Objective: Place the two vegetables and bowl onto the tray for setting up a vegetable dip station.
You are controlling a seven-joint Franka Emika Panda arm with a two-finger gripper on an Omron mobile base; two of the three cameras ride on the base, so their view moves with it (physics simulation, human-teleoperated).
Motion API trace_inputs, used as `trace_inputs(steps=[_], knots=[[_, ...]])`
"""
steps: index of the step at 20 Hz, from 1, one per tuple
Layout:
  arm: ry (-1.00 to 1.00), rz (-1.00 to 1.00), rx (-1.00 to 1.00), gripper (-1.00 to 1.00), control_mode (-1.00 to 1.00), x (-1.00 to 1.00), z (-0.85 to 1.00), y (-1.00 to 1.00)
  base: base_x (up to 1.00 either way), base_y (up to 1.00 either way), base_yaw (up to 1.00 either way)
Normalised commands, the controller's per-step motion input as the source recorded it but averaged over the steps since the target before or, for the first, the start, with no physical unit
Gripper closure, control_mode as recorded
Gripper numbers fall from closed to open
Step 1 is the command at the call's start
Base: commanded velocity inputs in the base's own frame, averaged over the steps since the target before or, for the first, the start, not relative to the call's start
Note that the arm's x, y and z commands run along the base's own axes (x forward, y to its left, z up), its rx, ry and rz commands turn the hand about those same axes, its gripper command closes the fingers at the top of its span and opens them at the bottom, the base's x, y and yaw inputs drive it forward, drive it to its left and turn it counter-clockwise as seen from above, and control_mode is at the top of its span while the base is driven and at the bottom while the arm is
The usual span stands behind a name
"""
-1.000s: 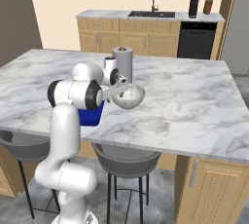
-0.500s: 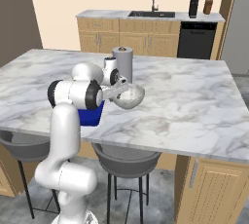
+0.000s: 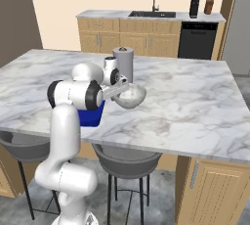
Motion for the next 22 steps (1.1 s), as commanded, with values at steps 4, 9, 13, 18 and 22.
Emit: trace_inputs(steps=[4,9,13,18,22], knots=[[-0.17,0.03,0.0,1.0,-1.0,0.0,0.24,0.0,0.0,0.0,0.0],[-0.23,0.06,-0.02,1.0,-1.0,-0.02,0.27,0.0,0.0,0.0,0.0],[-0.27,0.08,-0.03,1.0,-1.0,-0.14,0.23,0.05,0.0,0.0,0.0],[-0.18,0.15,0.0,1.0,-1.0,-0.34,0.1,0.09,0.0,0.0,0.0],[-0.07,0.15,0.0,1.0,-1.0,-0.47,0.06,0.21,0.0,0.0,0.0]])
